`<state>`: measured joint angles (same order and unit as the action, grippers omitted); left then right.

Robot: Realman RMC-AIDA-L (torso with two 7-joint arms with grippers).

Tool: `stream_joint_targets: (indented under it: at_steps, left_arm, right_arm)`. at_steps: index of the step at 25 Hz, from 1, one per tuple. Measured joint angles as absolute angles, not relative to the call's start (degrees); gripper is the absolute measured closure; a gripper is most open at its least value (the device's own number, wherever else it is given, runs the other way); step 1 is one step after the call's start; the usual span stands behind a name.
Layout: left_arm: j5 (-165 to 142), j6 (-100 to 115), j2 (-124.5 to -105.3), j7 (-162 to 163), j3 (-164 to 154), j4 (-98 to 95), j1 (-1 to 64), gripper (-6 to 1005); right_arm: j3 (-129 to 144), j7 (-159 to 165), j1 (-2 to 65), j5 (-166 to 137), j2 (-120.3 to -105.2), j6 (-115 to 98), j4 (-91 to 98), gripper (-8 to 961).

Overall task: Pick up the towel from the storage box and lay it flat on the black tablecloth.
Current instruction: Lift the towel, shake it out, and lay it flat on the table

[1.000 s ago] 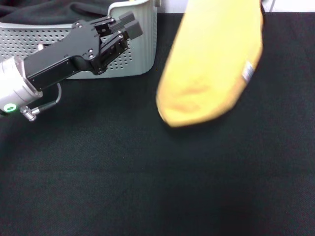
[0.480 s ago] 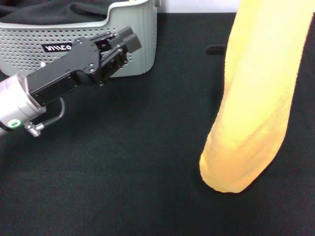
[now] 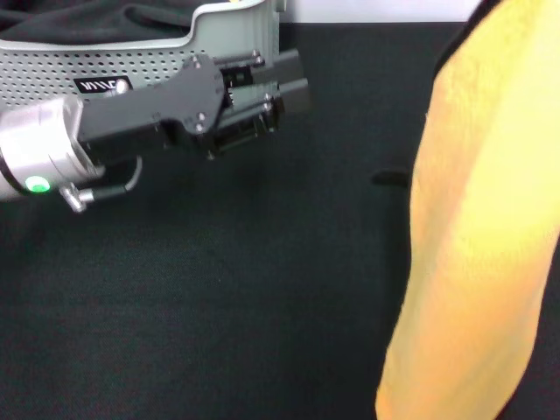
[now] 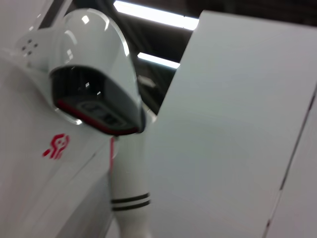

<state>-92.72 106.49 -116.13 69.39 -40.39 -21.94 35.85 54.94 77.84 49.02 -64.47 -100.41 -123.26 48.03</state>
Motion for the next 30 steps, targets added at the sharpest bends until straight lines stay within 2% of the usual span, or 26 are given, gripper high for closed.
stream_joint_targets:
  at_steps: [2, 7, 9, 16, 23, 30]
  left_arm:
    - [-92.7, 107.3, -114.72, 71.6, -41.2, -22.0, 37.5, 691]
    - [-92.8, 108.1, -113.25, 74.2, -47.2, -22.3, 41.2, 603]
    - [-92.9, 108.1, -113.23, 74.3, -49.1, -22.5, 42.5, 570]
    - [-95.7, 107.3, -114.16, 72.9, -51.0, -23.3, 46.0, 572]
    - [-97.7, 101.7, -115.32, 71.6, -51.1, -29.0, 46.4, 573]
    - [-99.5, 101.8, -115.34, 71.5, -54.7, -29.4, 50.1, 575]
  right_arm:
    - [55.9, 77.8, 48.8, -64.5, -100.08, -123.3, 49.5, 948]
    - [57.5, 78.0, 48.7, -64.5, -100.38, -123.4, 52.4, 948]
    - [57.9, 78.0, 48.8, -64.5, -100.41, -123.4, 53.1, 949]
    - [58.0, 77.7, 48.9, -64.3, -100.42, -123.4, 54.0, 949]
    - [58.7, 77.9, 48.4, -64.3, -100.55, -123.4, 54.1, 949]
    - [58.7, 78.2, 48.4, -64.3, -100.87, -123.4, 54.1, 949]
